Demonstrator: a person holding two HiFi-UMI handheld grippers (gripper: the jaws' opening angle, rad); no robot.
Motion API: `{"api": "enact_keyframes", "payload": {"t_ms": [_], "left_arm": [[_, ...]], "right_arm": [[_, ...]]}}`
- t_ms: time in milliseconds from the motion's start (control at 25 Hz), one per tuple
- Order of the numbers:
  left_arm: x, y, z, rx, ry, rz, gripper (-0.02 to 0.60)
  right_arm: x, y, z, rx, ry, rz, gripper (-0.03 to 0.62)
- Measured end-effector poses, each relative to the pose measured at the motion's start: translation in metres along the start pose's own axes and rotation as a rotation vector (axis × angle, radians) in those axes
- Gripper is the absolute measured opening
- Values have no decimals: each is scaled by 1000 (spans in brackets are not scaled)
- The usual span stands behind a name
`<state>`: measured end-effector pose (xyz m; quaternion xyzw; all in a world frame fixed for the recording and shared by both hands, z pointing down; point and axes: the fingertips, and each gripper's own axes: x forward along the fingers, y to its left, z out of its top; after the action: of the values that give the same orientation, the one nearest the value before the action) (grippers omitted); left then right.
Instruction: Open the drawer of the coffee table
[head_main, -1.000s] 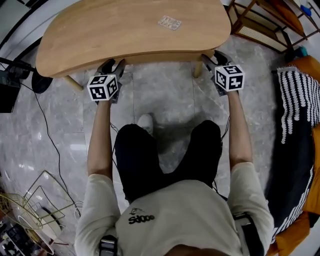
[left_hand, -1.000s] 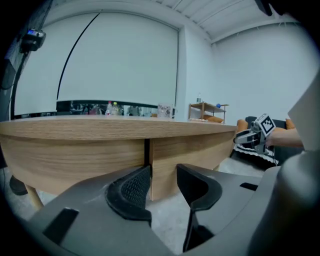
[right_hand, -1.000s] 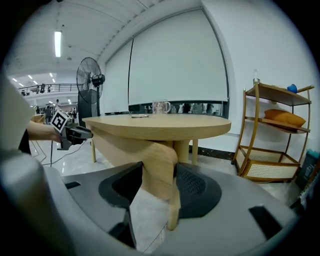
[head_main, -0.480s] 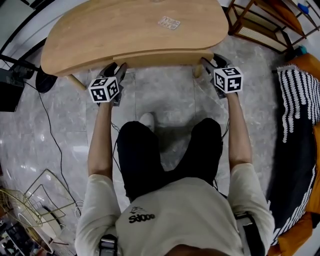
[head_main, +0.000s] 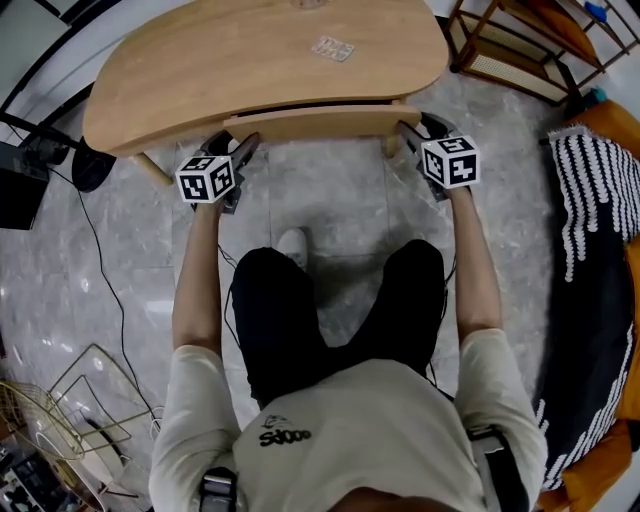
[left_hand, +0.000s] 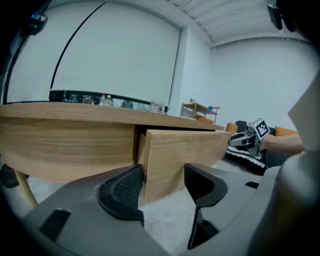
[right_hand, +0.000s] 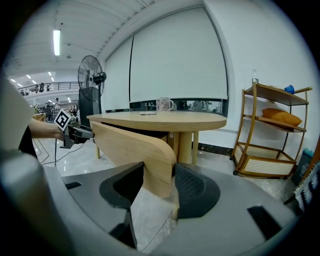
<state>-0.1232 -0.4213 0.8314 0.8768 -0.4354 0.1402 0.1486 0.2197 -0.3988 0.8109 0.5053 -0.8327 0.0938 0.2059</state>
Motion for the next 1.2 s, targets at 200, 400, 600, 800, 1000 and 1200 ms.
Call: {"api": "enact_keyframes", "payload": {"t_ms": [200,400,600,800,1000,1200], "left_arm": [[-2,0,2,17,-4,16,255],[-10,-5,-4,18,-5,5,245],[-30,-15,-14,-1,-33,-11,226],[-51,-30,-26,15,-14,-20,219],[-69,-43,-37,-8,-29,-23,216],[-82,-53,-42,5,-18,-31,215]], "right_arm": [[0,0,0,-6,9,-5,196],[-7,4,-5,-5,9,1,195],[-24,15,-11,-2,14,3,195],[-46,29,-23,11,12,0,195],[-64,41,-33,1,32,7,195],[-79,50,-39,-6,23,5,195]]}}
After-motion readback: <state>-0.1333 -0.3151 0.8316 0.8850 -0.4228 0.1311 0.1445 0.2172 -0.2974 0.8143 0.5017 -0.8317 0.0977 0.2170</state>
